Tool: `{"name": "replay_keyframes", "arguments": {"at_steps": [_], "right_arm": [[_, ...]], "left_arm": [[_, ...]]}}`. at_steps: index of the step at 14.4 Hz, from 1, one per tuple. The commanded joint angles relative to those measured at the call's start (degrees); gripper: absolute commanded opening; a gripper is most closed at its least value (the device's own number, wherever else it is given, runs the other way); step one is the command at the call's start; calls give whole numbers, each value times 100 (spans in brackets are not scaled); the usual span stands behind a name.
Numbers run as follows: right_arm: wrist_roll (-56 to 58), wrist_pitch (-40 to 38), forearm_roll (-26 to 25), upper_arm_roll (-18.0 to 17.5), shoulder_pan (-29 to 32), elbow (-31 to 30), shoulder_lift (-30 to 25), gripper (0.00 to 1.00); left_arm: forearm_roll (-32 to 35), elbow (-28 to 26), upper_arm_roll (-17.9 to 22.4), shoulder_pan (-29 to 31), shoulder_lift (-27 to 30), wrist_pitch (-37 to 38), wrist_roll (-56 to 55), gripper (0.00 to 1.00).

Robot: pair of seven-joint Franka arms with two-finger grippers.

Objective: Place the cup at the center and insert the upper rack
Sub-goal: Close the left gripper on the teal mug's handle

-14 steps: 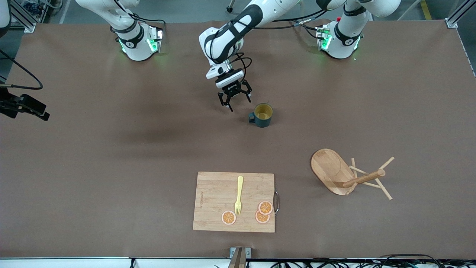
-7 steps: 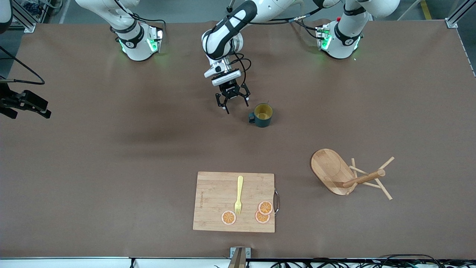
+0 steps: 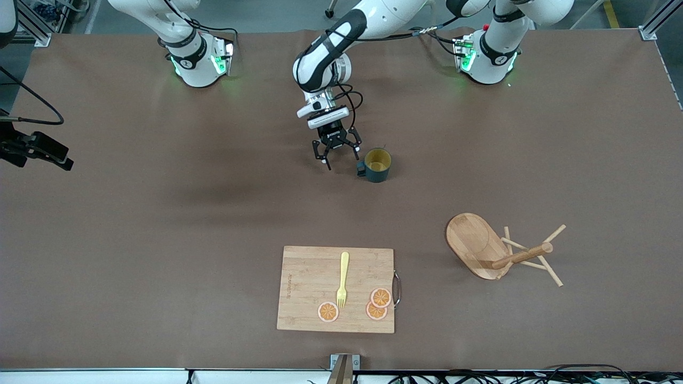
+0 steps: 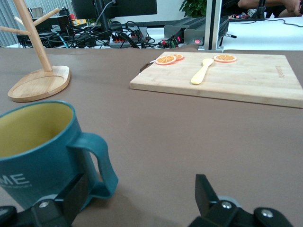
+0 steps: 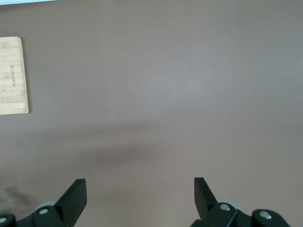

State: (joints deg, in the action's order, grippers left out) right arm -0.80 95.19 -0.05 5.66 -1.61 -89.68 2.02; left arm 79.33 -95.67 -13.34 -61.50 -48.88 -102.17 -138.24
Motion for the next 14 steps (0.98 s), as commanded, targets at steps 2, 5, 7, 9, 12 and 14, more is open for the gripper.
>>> {"name": "replay_keyframes", "arguments": {"at_steps": [2, 5, 7, 9, 12, 14], "right_arm": [[168, -45, -48, 5, -33, -49, -105, 100], [386, -54, -65, 5, -24, -76, -140, 100], [476, -54, -57, 5, -24, -110, -184, 100], [467, -54, -57, 14, -15, -111, -193, 100], [502, -63, -48, 22, 20, -58, -158, 100], [502, -36, -30, 31, 20, -32, -149, 100]], "left_arm": [[136, 40, 24, -29, -131, 83, -89, 100], [179, 40, 68, -20, -148, 83, -89, 100], [267, 58, 77, -3, -183, 74, -80, 100], [381, 66, 86, -3, -262, 74, -63, 100], [461, 75, 103, -3, -271, 57, -36, 100], [461, 75, 103, 6, -271, 39, -27, 100]]}}
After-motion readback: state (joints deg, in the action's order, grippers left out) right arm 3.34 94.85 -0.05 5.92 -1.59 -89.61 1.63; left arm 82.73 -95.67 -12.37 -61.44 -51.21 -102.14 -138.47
